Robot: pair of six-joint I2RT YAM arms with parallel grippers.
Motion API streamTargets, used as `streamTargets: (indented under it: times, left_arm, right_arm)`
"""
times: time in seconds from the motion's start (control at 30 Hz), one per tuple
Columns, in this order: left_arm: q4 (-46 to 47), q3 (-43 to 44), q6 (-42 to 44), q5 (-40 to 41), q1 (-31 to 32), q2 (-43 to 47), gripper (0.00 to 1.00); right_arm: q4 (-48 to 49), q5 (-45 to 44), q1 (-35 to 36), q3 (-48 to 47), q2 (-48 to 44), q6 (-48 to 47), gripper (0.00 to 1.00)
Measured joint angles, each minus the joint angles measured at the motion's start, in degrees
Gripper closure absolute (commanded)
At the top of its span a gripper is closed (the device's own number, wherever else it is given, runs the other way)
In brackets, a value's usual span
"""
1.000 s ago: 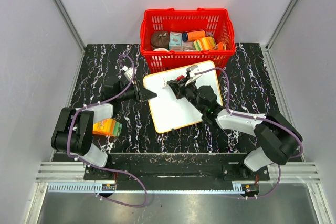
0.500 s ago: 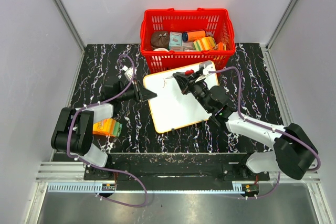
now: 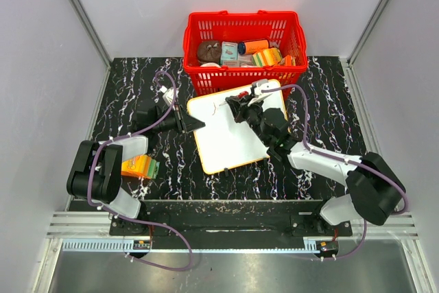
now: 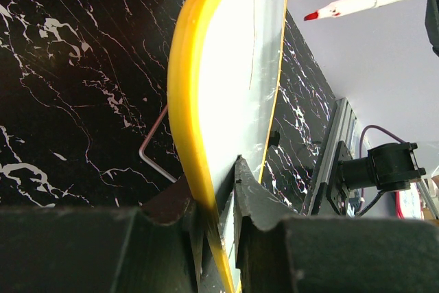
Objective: Write a sentence on the whiteboard
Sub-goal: Write on the whiteboard with the whiteboard.
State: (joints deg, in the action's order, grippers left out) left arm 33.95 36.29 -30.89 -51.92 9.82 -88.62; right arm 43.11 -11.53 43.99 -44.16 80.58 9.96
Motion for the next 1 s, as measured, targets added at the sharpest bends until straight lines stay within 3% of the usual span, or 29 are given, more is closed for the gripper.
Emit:
streamTargets:
  times: [1.0]
  left_arm:
    - [-1.0, 0.7, 0.5, 0.1, 0.3, -0.1, 1.00]
  right_arm:
    - [-1.1, -1.0, 0.0, -2.2, 4.9, 0.4, 1.00]
